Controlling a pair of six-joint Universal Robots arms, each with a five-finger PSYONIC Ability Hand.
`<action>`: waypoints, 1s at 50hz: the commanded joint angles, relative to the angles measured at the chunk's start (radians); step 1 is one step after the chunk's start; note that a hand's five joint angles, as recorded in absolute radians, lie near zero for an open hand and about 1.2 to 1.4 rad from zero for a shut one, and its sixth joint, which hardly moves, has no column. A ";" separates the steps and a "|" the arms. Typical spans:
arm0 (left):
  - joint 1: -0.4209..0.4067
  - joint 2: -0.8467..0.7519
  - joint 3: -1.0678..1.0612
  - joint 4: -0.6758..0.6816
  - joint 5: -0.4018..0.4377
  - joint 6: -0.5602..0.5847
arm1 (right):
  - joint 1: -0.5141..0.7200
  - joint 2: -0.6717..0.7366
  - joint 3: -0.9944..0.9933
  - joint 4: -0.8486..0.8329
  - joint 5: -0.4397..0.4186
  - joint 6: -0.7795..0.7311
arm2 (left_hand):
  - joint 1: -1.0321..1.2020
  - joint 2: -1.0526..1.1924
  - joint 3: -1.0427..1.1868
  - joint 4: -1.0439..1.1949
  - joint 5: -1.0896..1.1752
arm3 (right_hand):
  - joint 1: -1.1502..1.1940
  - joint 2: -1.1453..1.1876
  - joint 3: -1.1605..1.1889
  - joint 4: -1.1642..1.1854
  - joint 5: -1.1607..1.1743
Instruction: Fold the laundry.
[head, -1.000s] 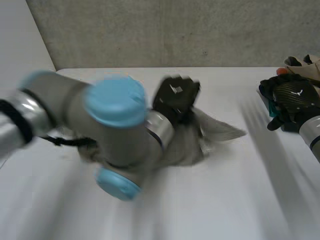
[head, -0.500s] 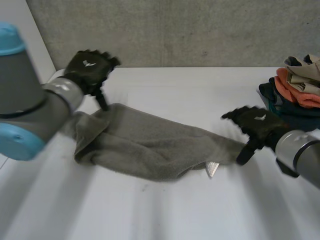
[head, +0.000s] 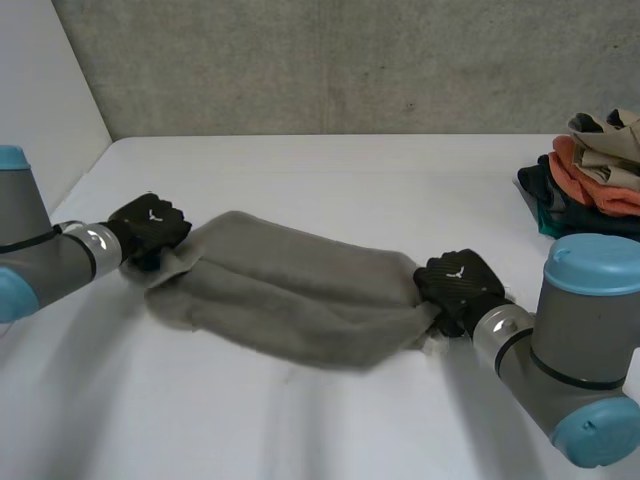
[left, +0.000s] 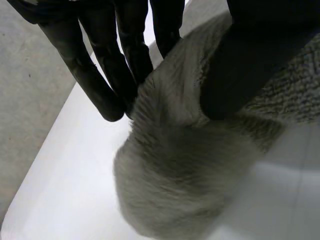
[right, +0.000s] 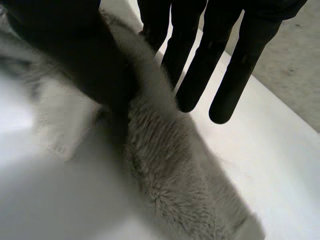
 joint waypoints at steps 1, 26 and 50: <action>-0.026 0.100 -0.066 -0.002 -0.064 -0.030 | -0.044 -0.078 -0.010 0.061 0.016 -0.013 | 0.243 0.262 0.272 0.270 0.289 | 0.352 0.269 0.270 0.268 0.273; -0.051 0.508 -0.641 0.380 -0.161 -0.592 | -0.150 0.420 -0.974 0.499 -0.063 -0.194 | 0.243 0.262 0.272 0.270 0.289 | -0.429 -0.512 -0.511 -0.513 -0.508; -0.098 0.572 -0.564 0.323 -0.251 -0.698 | -0.092 -0.098 -0.153 0.479 -0.003 0.083 | 0.243 0.262 0.272 0.270 0.289 | -0.459 -0.542 -0.541 -0.543 -0.538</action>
